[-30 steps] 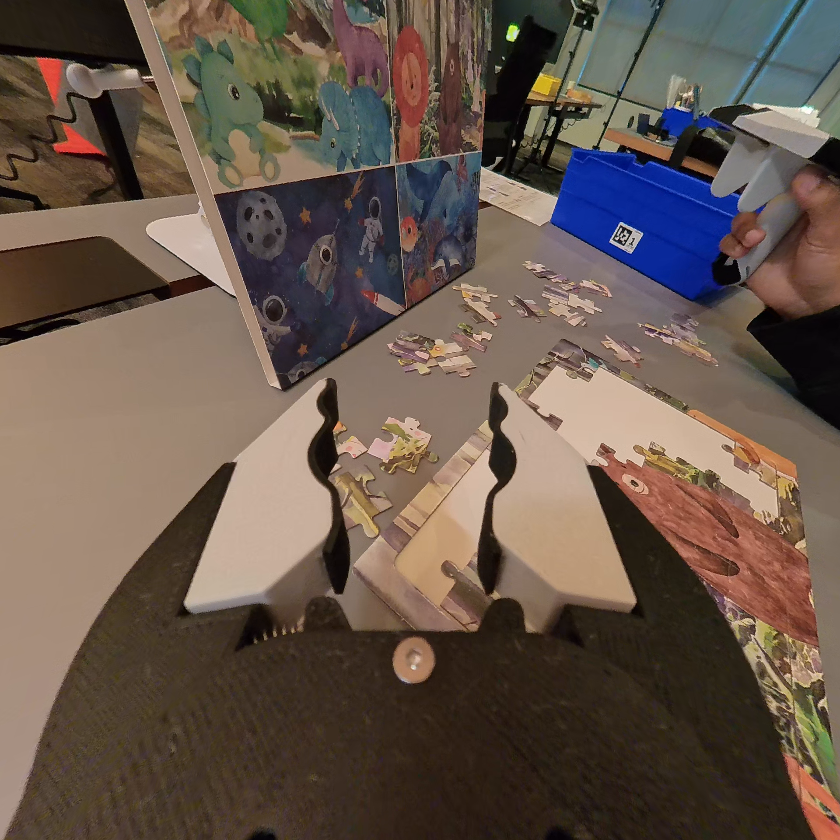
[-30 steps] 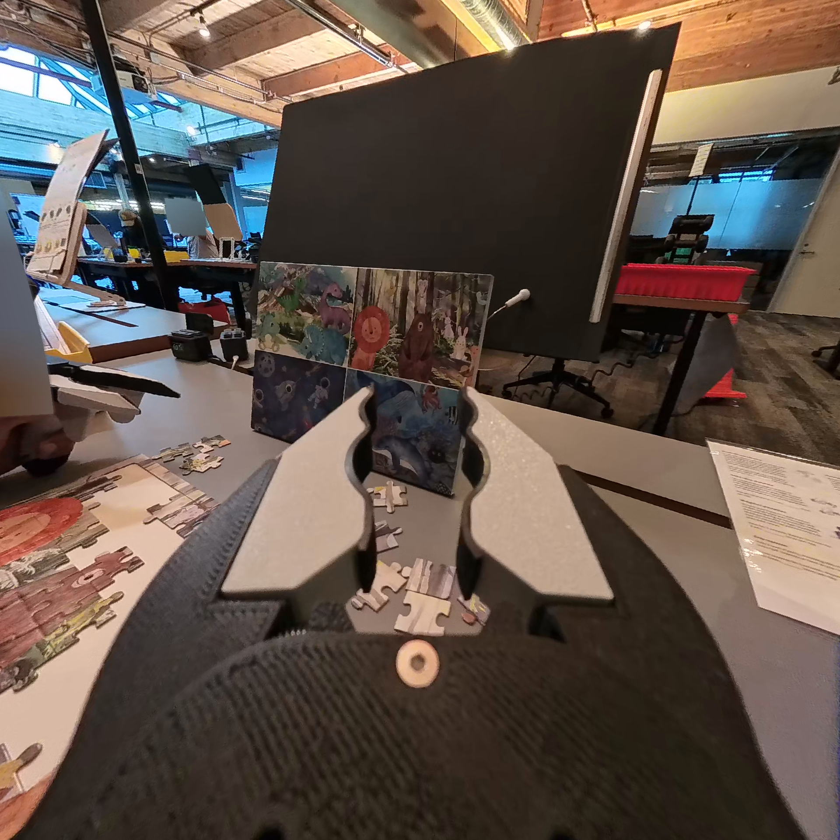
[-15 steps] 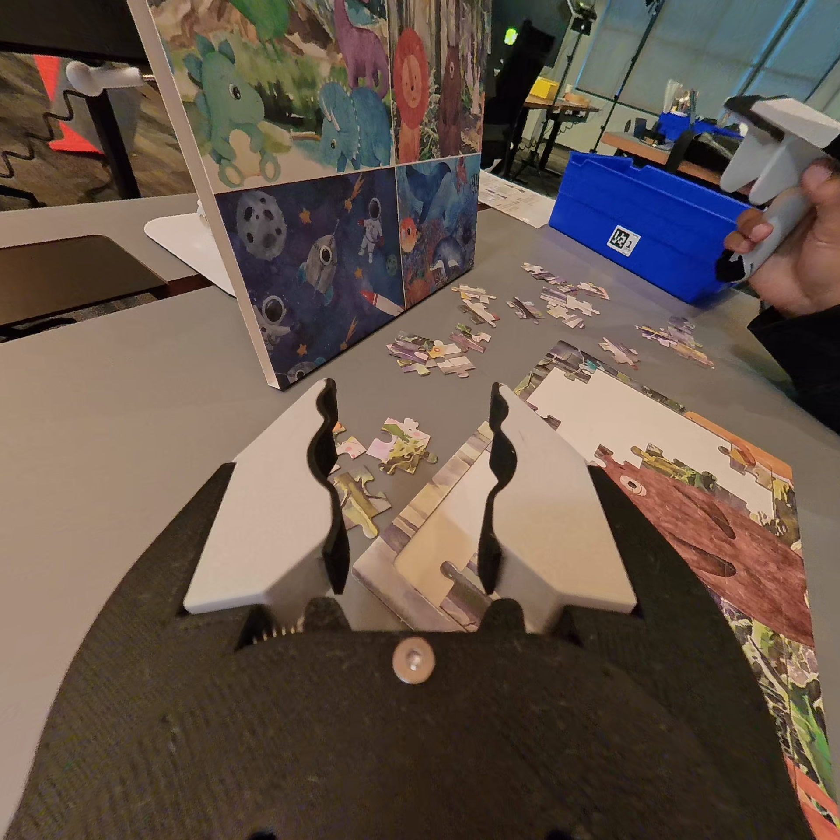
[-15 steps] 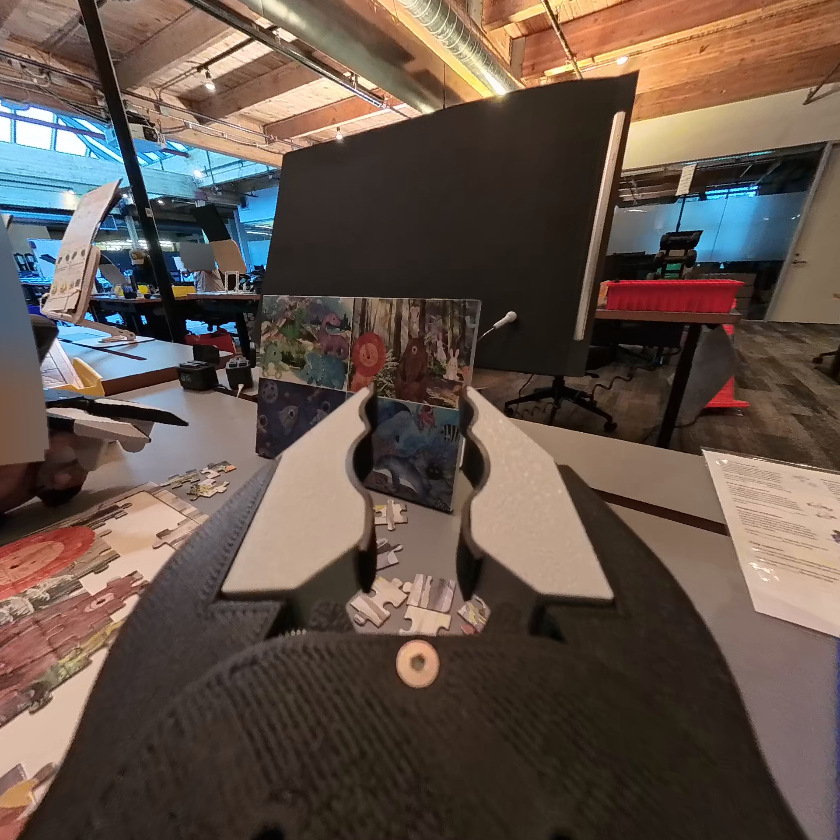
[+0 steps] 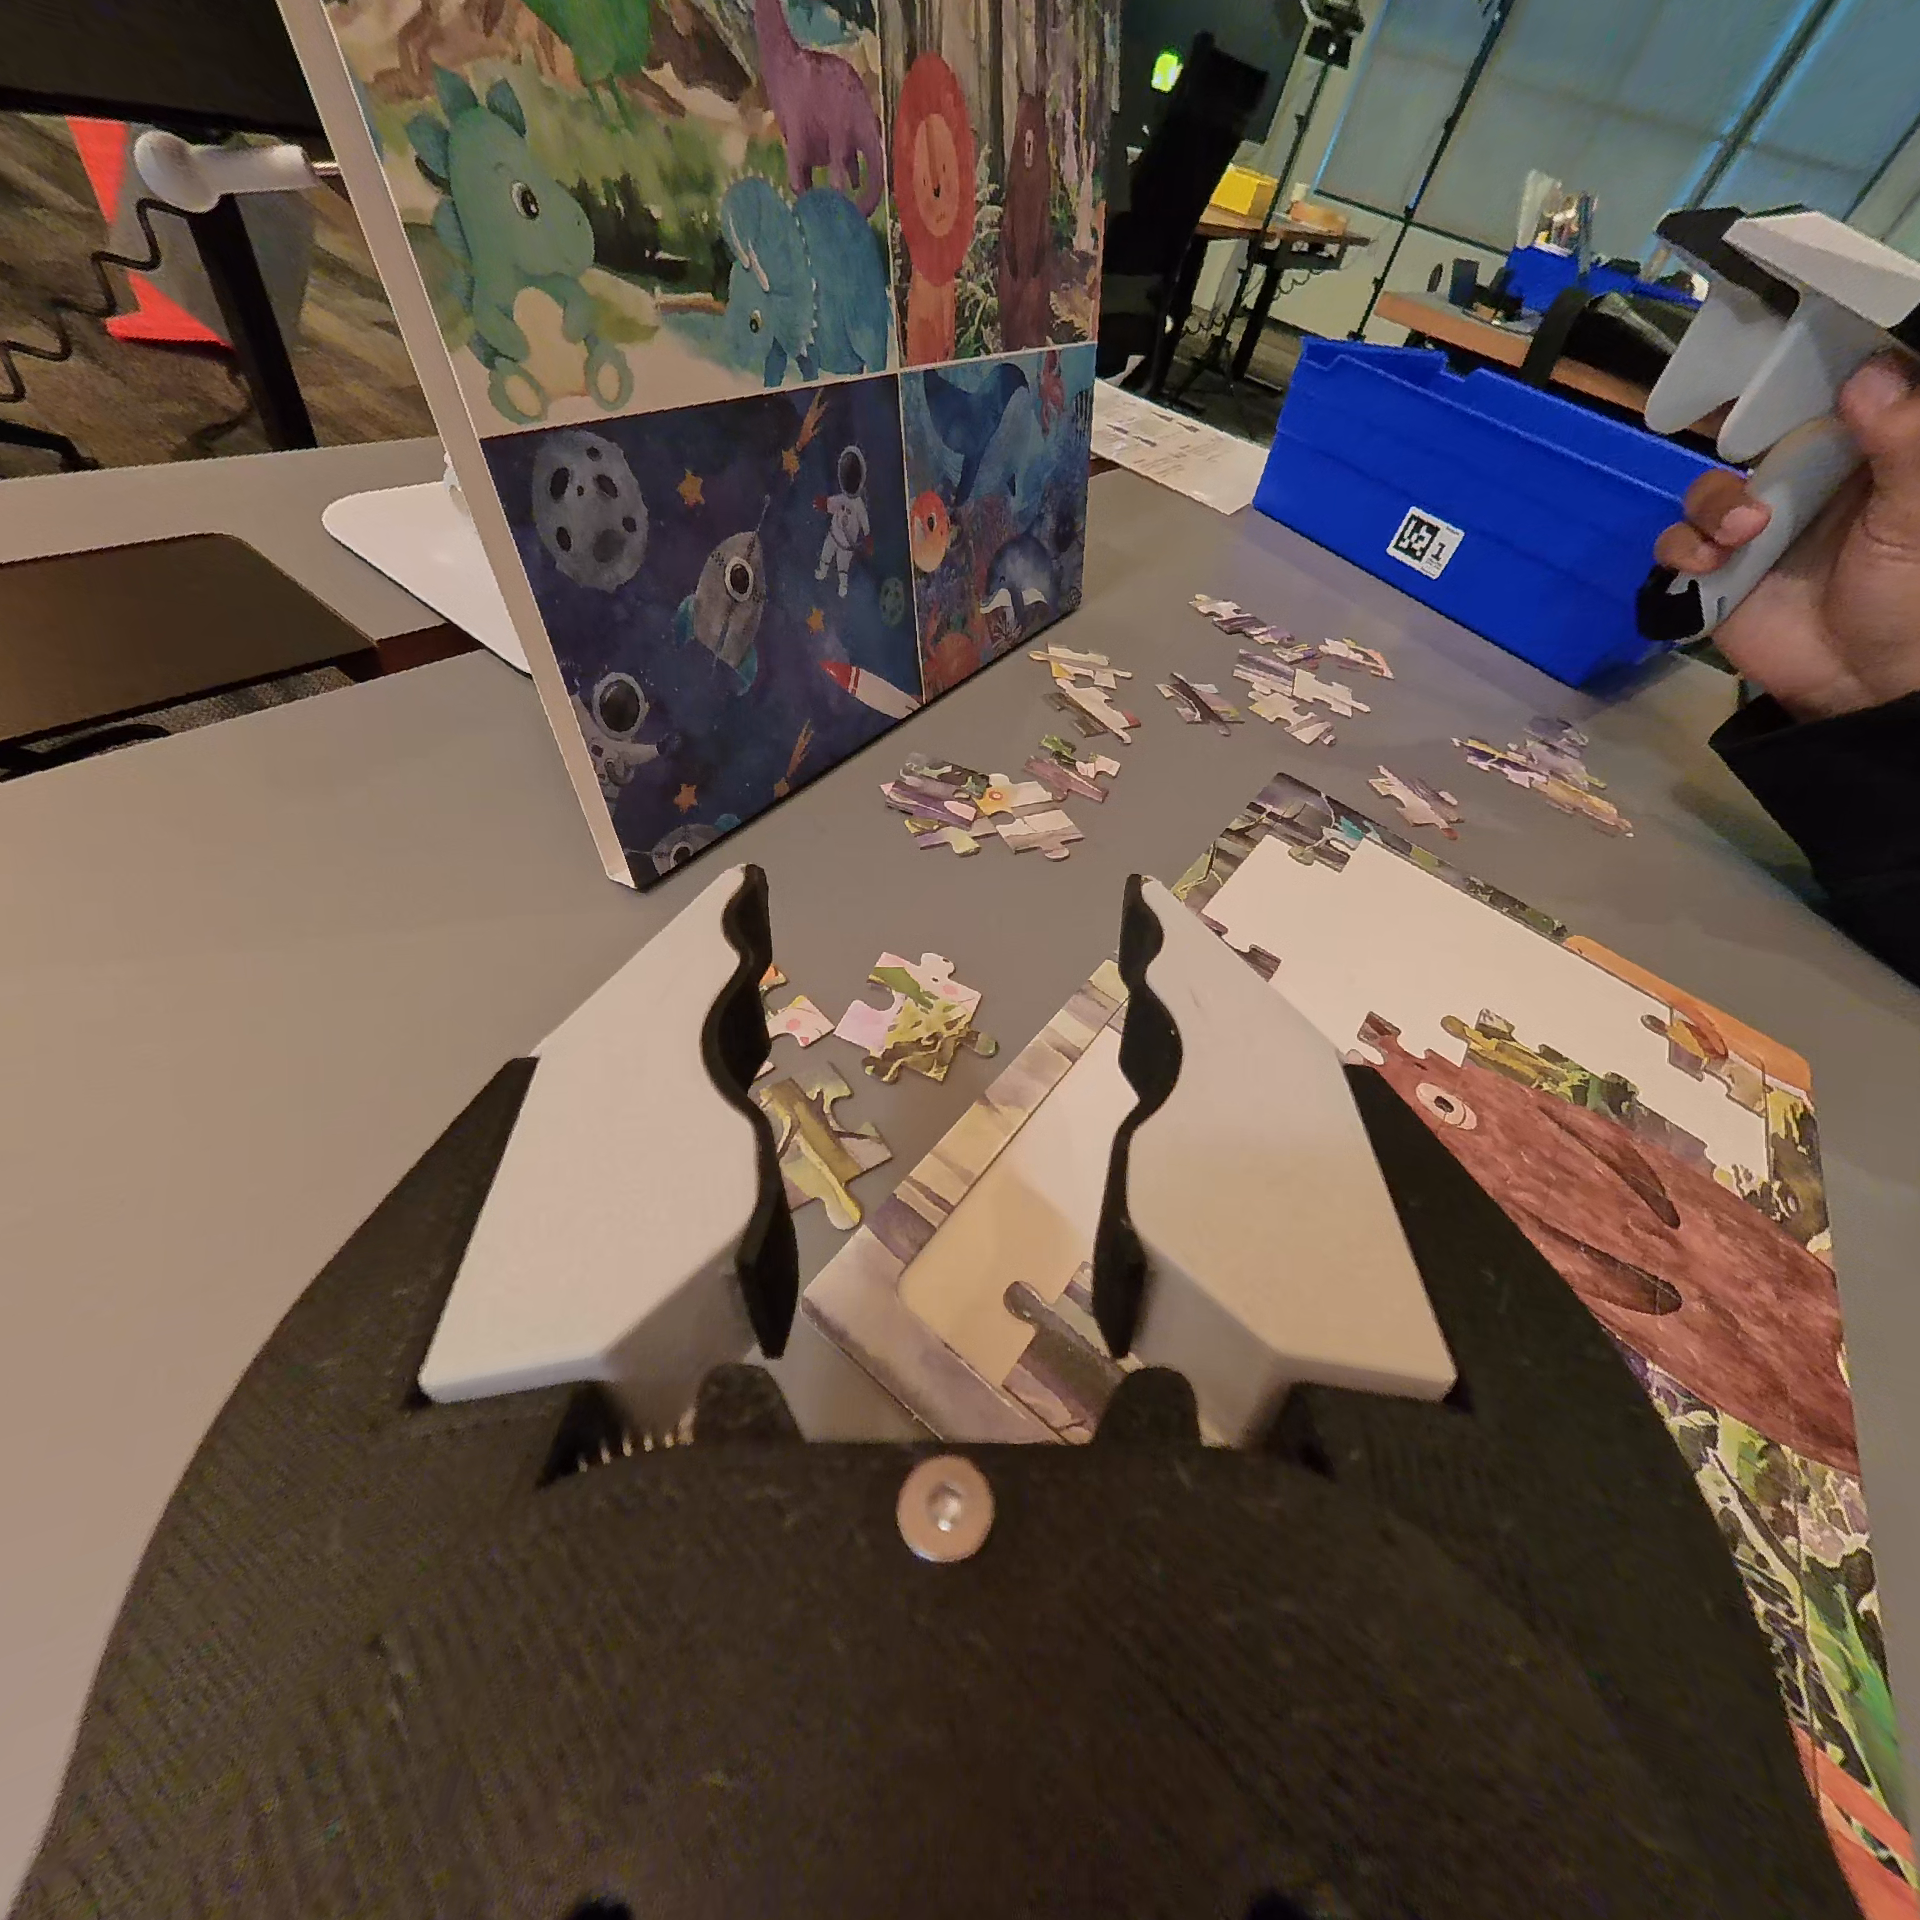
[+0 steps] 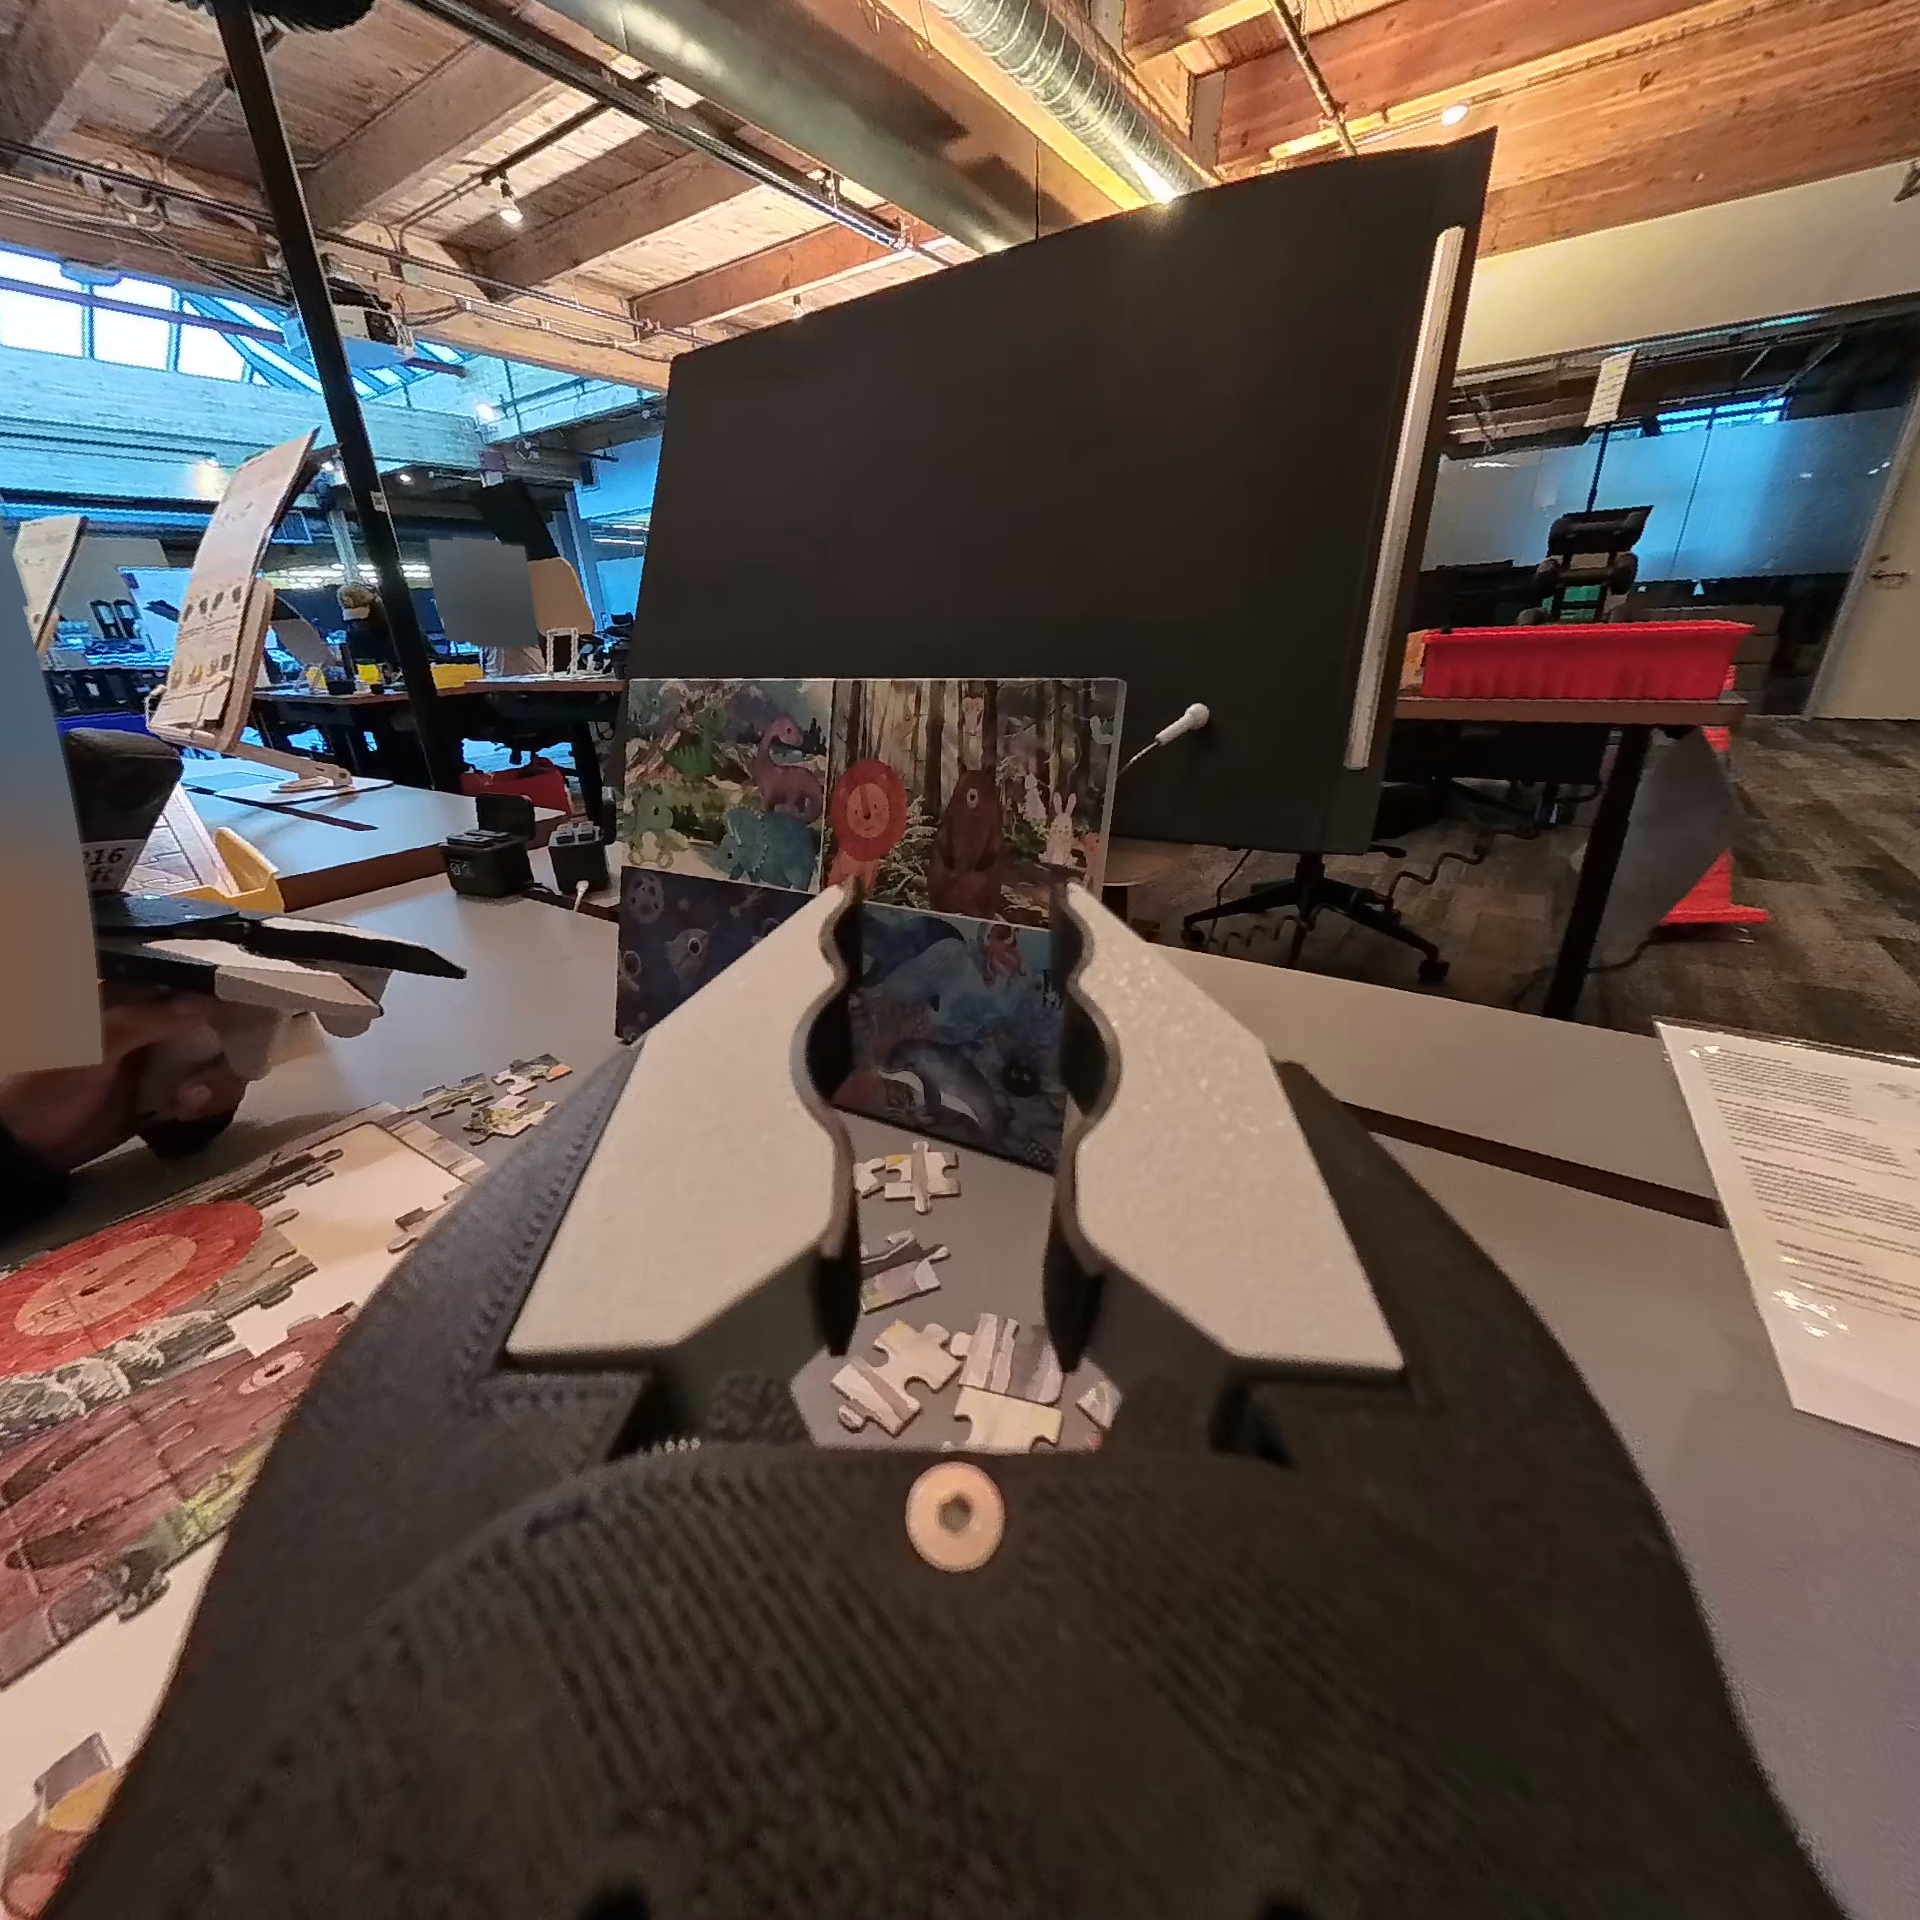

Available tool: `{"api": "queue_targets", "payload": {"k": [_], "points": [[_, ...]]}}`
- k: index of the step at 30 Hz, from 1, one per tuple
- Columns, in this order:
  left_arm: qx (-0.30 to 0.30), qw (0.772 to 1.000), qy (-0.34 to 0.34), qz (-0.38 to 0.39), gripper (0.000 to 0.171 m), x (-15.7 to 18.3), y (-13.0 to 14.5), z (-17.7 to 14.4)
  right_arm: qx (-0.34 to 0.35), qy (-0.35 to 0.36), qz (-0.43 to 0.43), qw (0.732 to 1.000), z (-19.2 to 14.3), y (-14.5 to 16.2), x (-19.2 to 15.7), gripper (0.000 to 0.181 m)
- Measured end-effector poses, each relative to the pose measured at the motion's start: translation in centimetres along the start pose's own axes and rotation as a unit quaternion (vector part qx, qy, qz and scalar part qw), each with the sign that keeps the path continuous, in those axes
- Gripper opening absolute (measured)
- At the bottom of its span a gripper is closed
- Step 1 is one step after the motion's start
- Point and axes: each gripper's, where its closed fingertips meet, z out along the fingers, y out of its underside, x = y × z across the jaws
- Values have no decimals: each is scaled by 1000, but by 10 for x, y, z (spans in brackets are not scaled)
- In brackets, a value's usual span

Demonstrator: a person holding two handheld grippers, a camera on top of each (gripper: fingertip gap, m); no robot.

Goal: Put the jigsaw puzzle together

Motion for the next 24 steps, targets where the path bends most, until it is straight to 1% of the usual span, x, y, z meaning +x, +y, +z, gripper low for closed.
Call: {"api": "queue_targets", "payload": {"k": [18,20,21,22,24], "points": [[-2,1000,2,-3,67,0,0,1,-10,-12,6,1000,3,5,-5,34],[-2,1000,2,-4,67,0,0,1,-18,-28,11,999,5,7,-10,37],[-2,1000,2,-4,67,0,0,1,-33,-62,18,997,6,11,-20,37],[-2,1000,2,-4,67,0,0,1,-66,-105,31,992,7,20,-32,37],[-2,1000,2,-4,67,0,1,1,-162,-169,57,971,7,50,-52,50]]}}
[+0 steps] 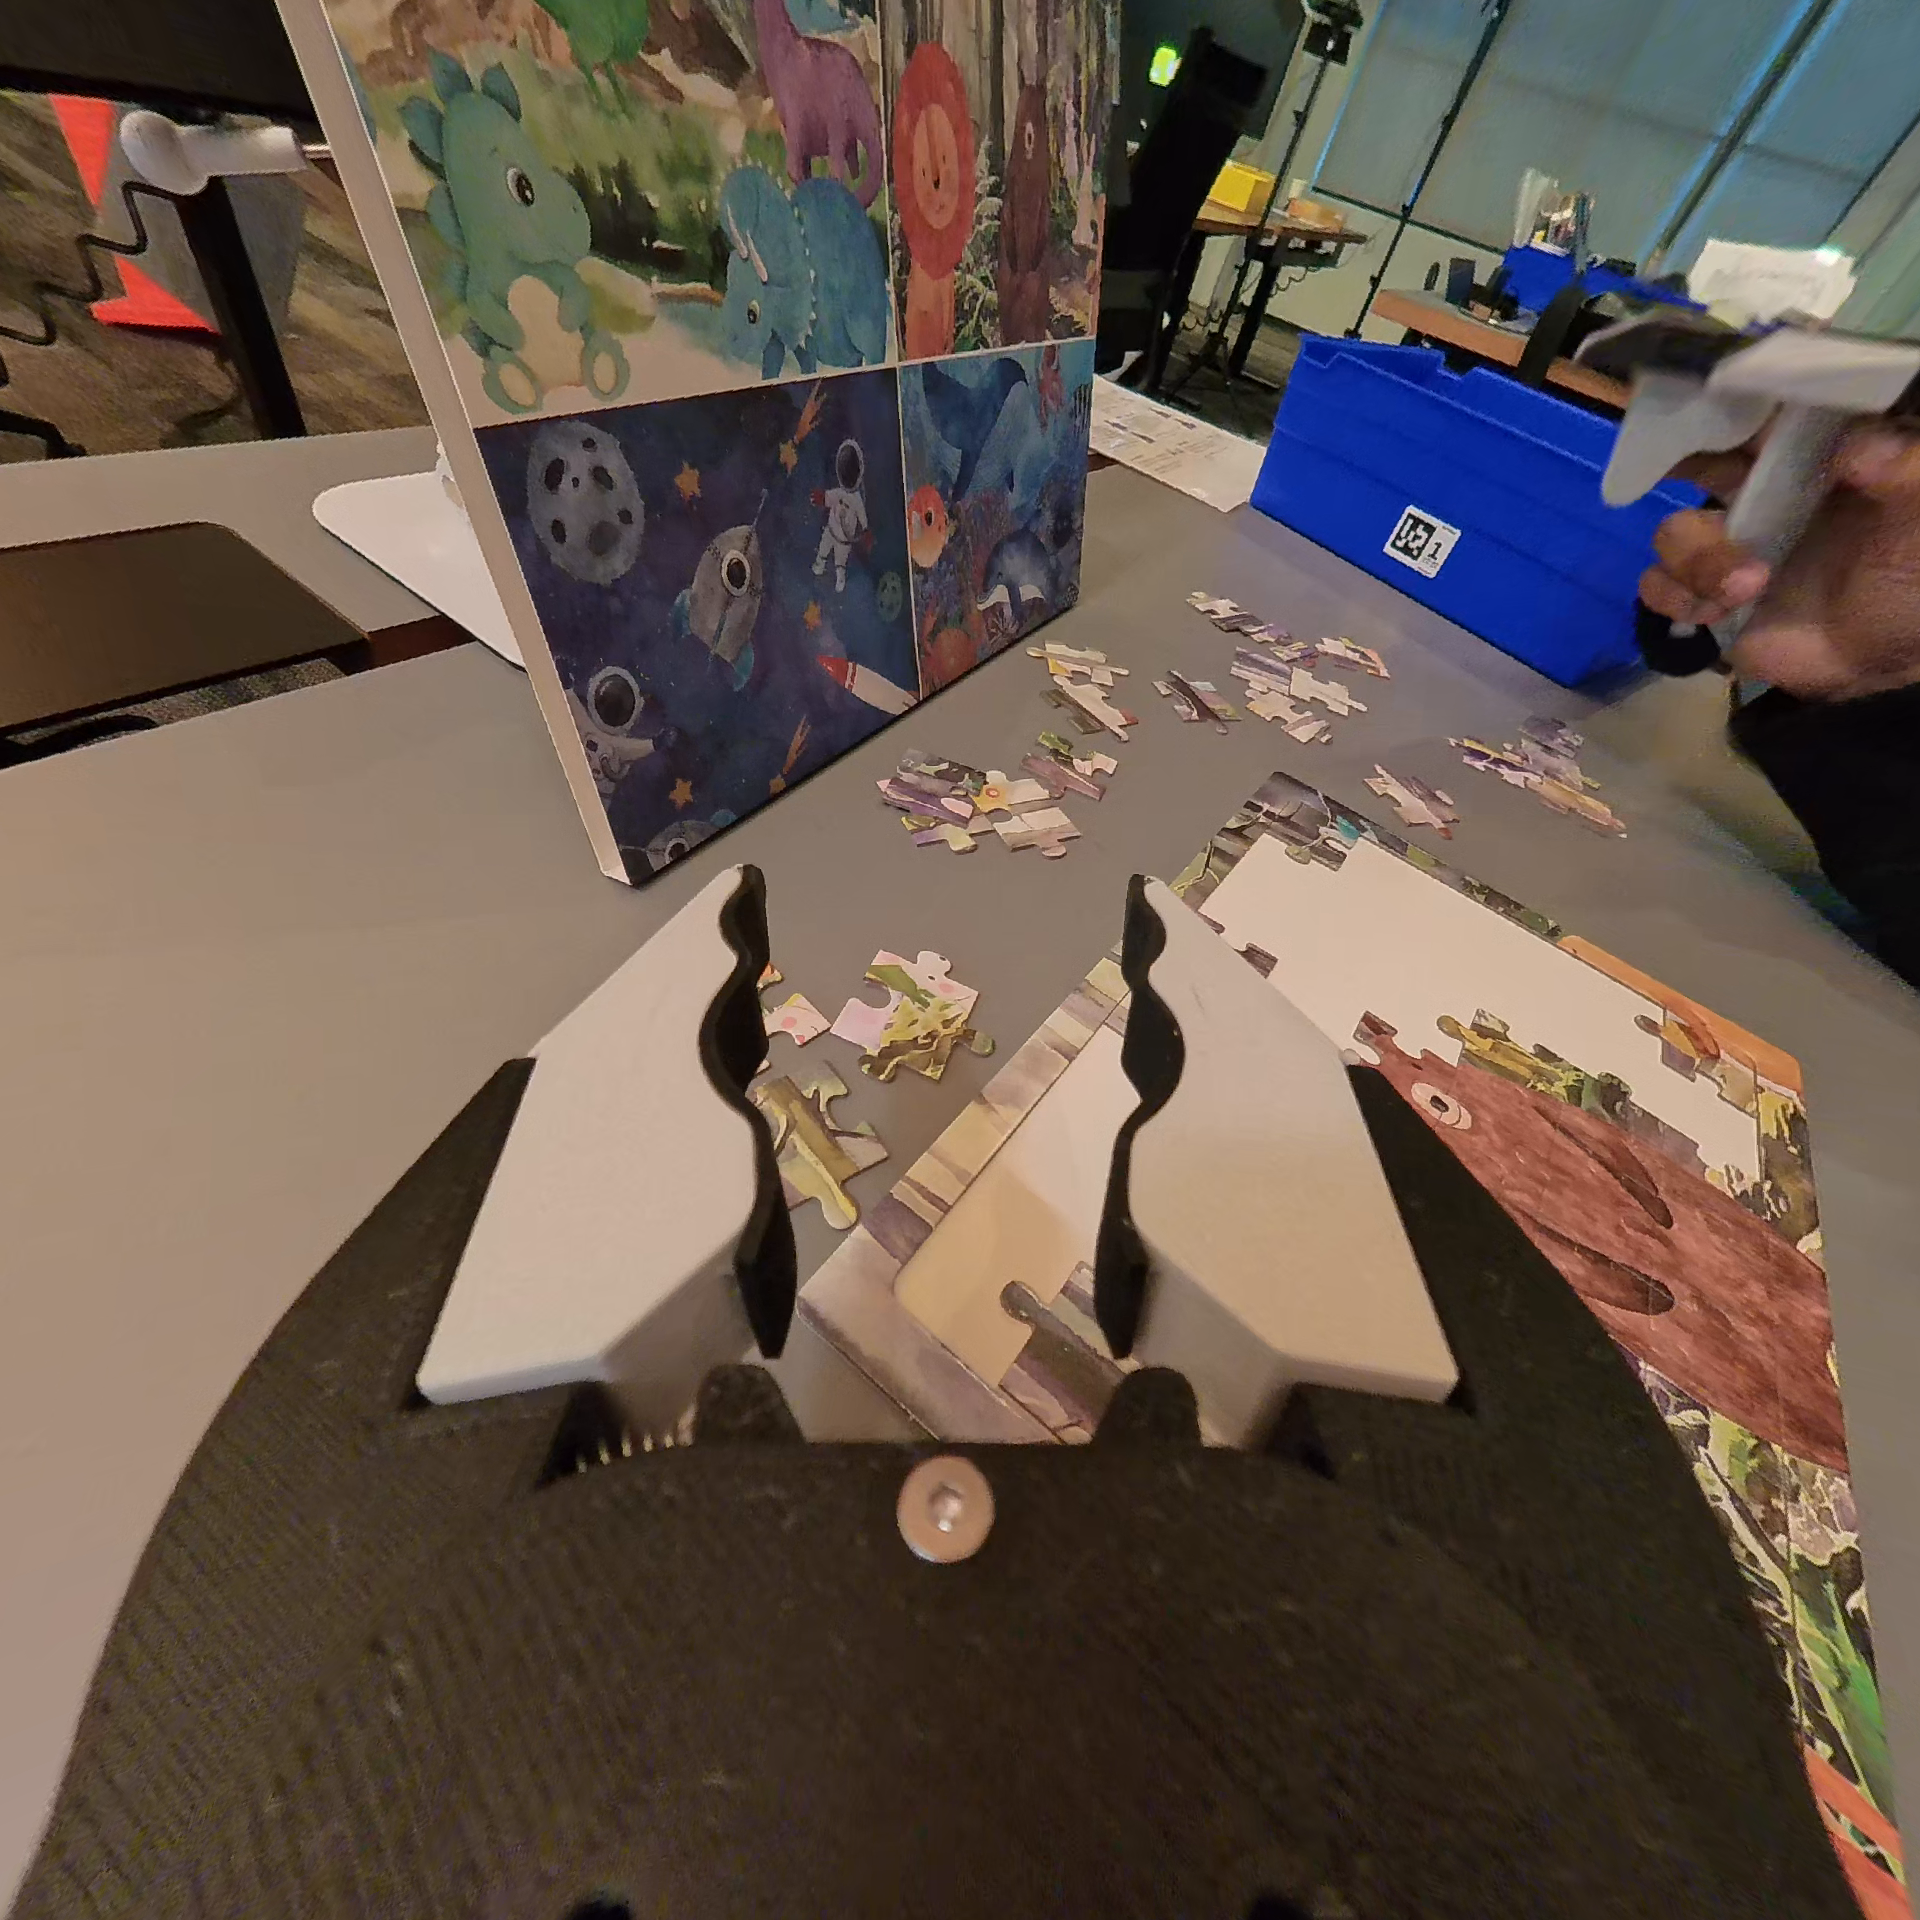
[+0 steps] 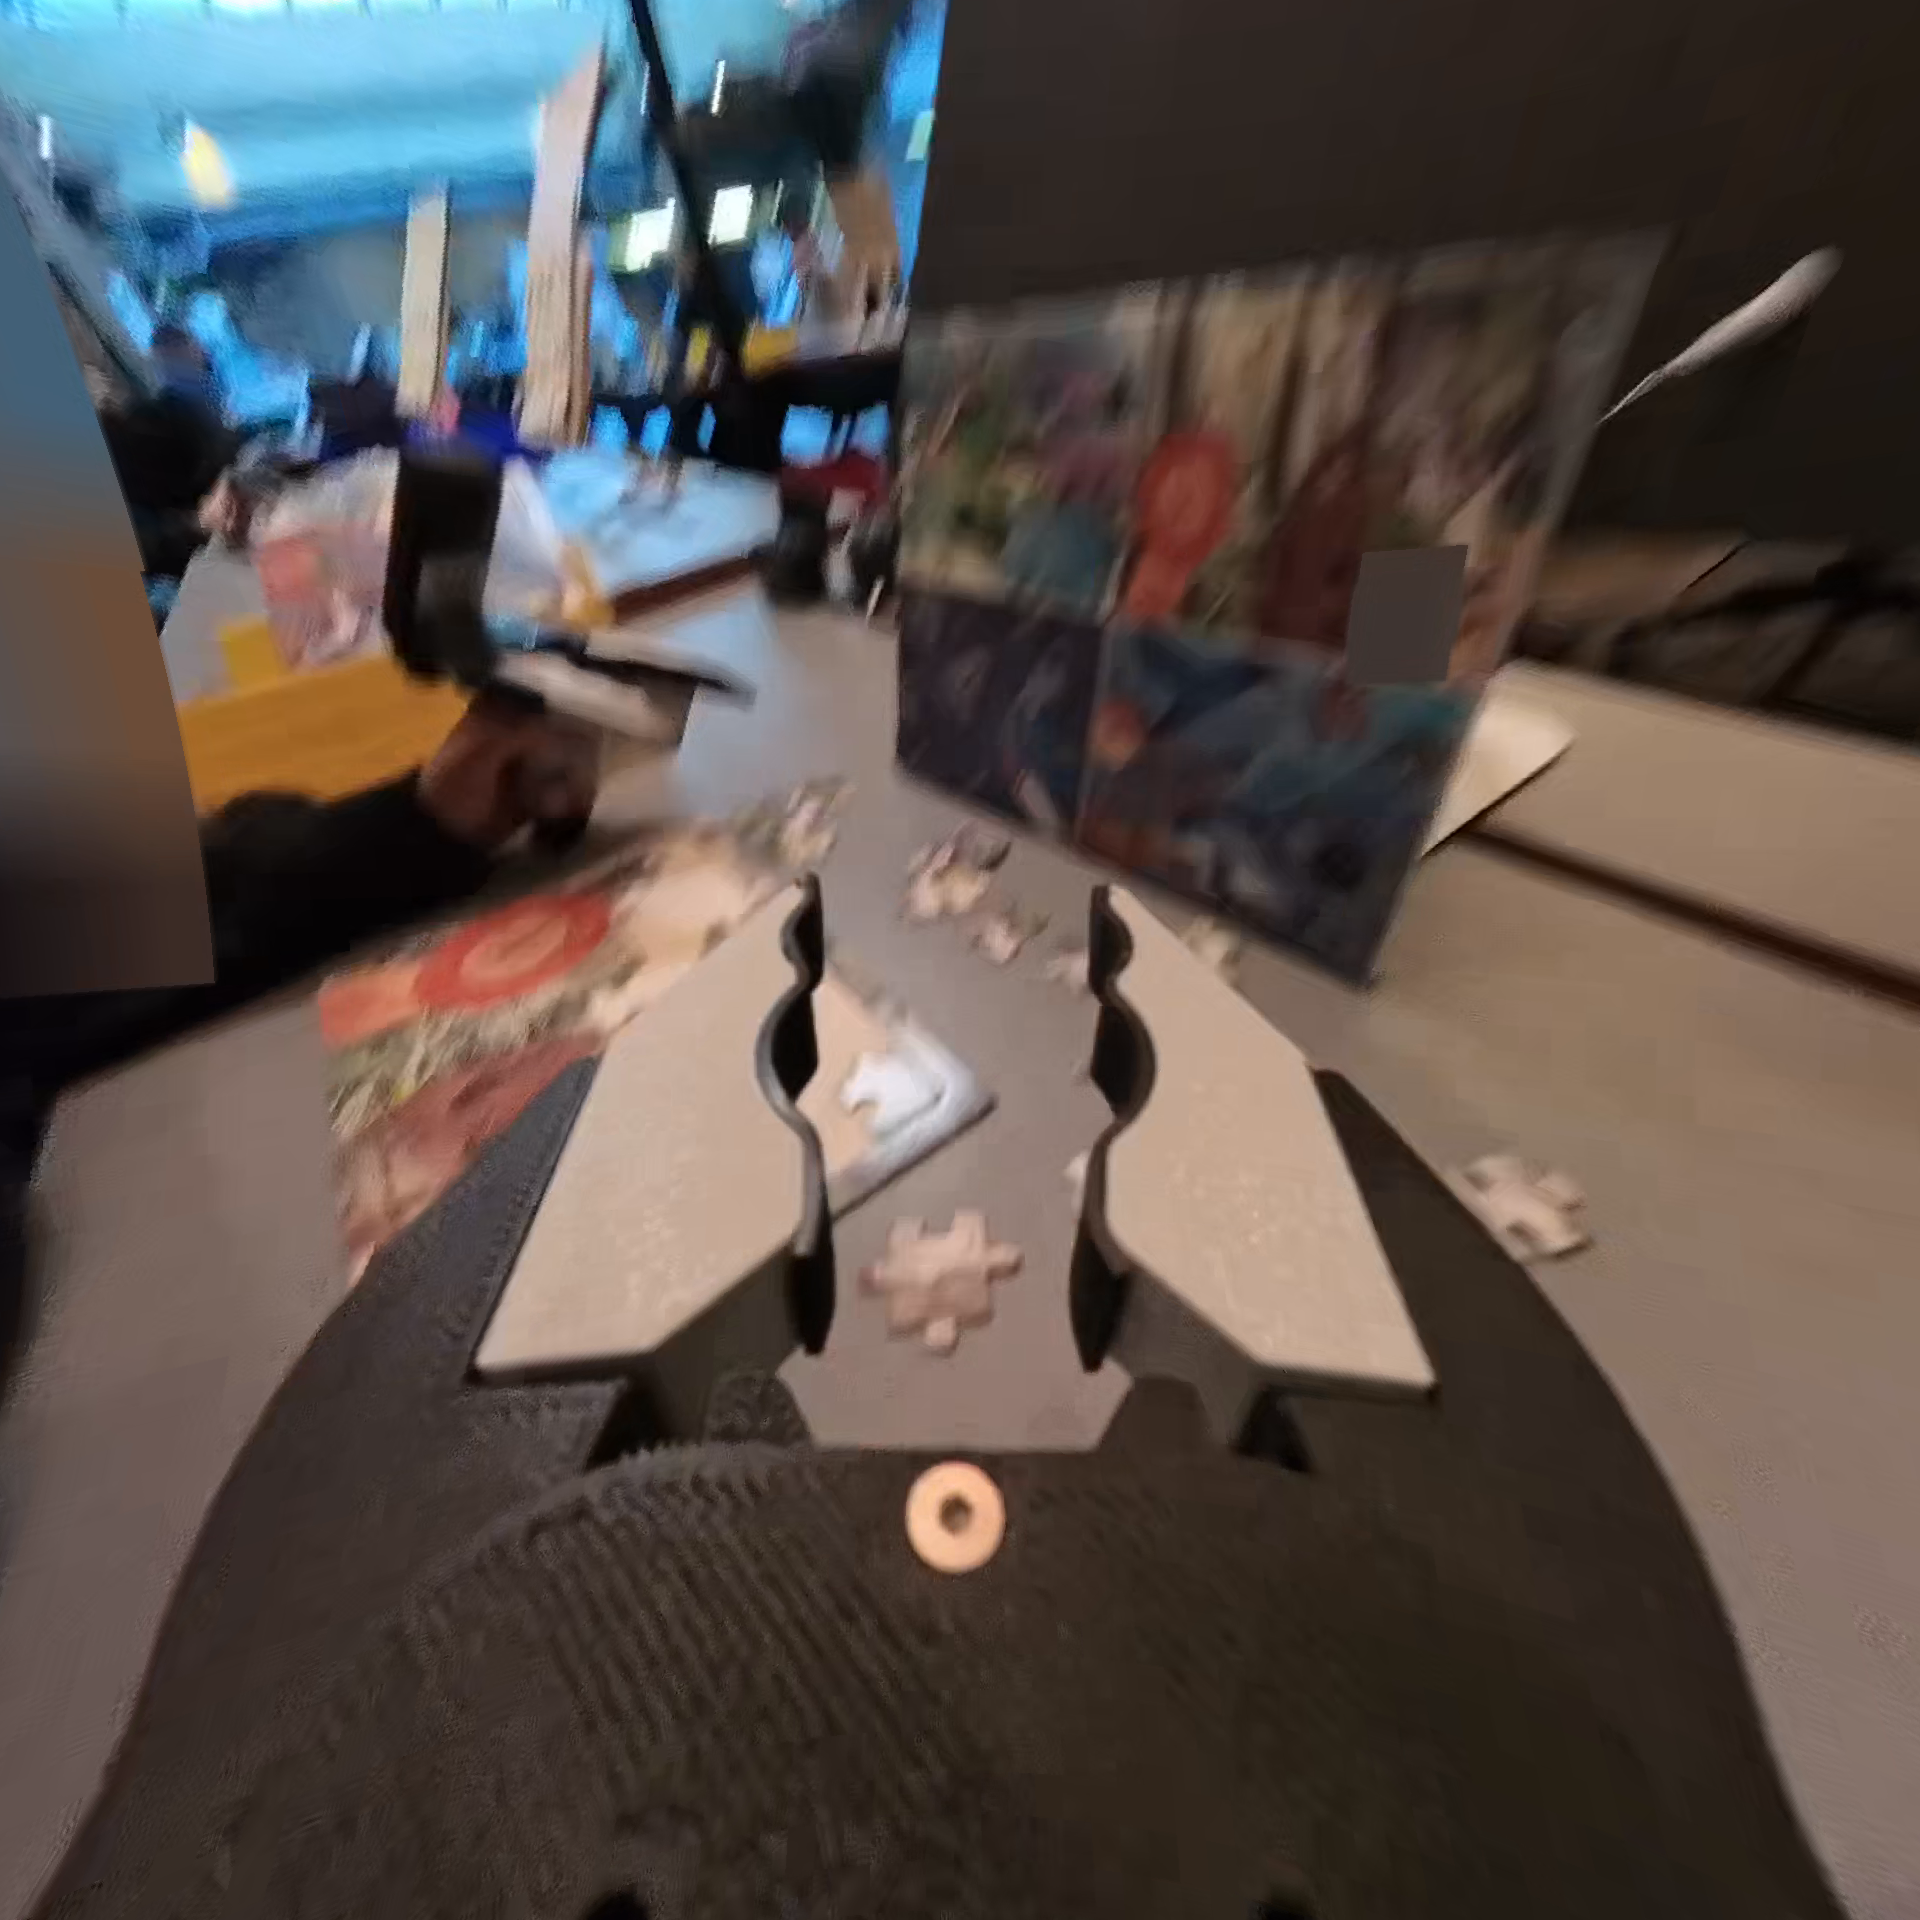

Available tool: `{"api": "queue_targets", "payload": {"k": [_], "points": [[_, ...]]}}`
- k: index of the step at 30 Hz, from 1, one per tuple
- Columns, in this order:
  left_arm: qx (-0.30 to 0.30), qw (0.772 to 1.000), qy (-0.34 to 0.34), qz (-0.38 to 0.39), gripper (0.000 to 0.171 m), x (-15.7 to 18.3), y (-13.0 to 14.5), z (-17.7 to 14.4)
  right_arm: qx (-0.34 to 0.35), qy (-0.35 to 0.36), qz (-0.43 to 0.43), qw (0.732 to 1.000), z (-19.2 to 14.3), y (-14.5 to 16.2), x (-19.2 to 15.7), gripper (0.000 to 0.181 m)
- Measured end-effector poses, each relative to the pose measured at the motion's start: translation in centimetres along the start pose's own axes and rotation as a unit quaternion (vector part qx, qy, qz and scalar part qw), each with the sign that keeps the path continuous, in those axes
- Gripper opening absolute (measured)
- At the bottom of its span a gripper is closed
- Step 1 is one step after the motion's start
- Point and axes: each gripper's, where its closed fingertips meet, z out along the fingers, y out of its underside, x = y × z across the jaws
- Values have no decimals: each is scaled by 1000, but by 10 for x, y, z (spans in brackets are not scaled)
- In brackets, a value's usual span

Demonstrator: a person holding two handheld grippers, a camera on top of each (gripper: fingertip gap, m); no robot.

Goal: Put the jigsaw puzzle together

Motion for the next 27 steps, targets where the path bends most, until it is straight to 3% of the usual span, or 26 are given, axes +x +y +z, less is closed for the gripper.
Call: {"api": "queue_targets", "payload": {"k": [3,6,8,20,27], "points": [[0,1000,0,0,67,0,0,0,-136,-9,-41,990,12,49,-5,46],[0,1000,0,0,68,0,0,0,-267,5,-109,957,13,100,-3,50],[0,1000,0,0,68,0,0,0,-312,-5,-124,942,13,122,-5,56],[-1,1000,1,0,68,1,0,1,-355,-84,-63,929,10,151,-27,55],[0,1000,1,-1,68,1,0,0,-363,-152,-16,919,-2,152,-50,39]]}}
